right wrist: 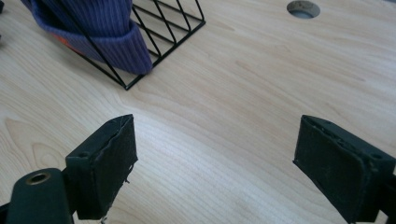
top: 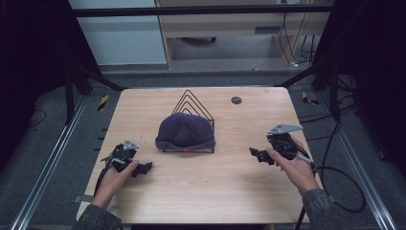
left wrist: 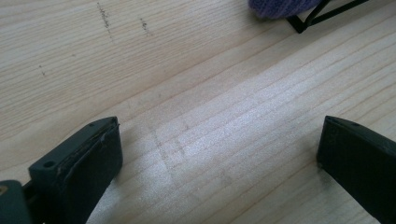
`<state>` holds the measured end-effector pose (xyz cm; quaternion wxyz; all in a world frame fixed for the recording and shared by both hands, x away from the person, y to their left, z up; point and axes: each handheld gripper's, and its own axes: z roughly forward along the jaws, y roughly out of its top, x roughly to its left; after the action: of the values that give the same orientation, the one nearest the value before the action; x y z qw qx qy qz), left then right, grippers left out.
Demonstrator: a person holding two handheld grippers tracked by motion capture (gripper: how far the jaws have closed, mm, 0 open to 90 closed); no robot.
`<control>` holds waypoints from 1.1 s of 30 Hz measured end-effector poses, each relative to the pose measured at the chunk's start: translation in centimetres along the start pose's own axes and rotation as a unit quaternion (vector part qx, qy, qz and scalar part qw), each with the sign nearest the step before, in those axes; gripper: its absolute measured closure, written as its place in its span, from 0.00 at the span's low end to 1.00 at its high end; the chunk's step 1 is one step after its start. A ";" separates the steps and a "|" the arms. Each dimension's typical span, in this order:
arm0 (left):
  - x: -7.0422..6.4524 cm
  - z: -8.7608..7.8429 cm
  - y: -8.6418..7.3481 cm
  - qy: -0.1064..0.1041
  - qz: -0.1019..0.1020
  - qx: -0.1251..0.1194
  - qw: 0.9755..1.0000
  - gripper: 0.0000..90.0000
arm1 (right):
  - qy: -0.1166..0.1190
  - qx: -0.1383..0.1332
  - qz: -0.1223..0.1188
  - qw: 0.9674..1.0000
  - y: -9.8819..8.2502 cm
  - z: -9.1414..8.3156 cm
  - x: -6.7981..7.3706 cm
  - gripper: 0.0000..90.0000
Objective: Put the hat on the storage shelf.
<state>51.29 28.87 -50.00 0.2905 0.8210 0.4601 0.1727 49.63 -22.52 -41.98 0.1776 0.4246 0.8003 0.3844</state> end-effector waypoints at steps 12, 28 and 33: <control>0.0 0.0 -0.2 0.004 -0.001 -0.009 1.000 0.00 | 0.000 0.031 0.008 1.000 -2.9 2.9 1.0 0.15; 0.0 0.0 -0.2 0.003 -0.001 -0.011 1.000 0.00 | -0.008 0.053 0.030 0.998 -5.8 5.8 1.2 0.13; -0.1 0.0 -0.2 0.004 -0.002 -0.011 1.000 0.00 | -0.014 0.048 0.017 0.999 -6.2 6.0 1.6 0.13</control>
<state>51.11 28.91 -50.17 0.2980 0.8164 0.4607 0.1802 49.03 -20.61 -50.47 0.1621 0.4514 0.8078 0.3426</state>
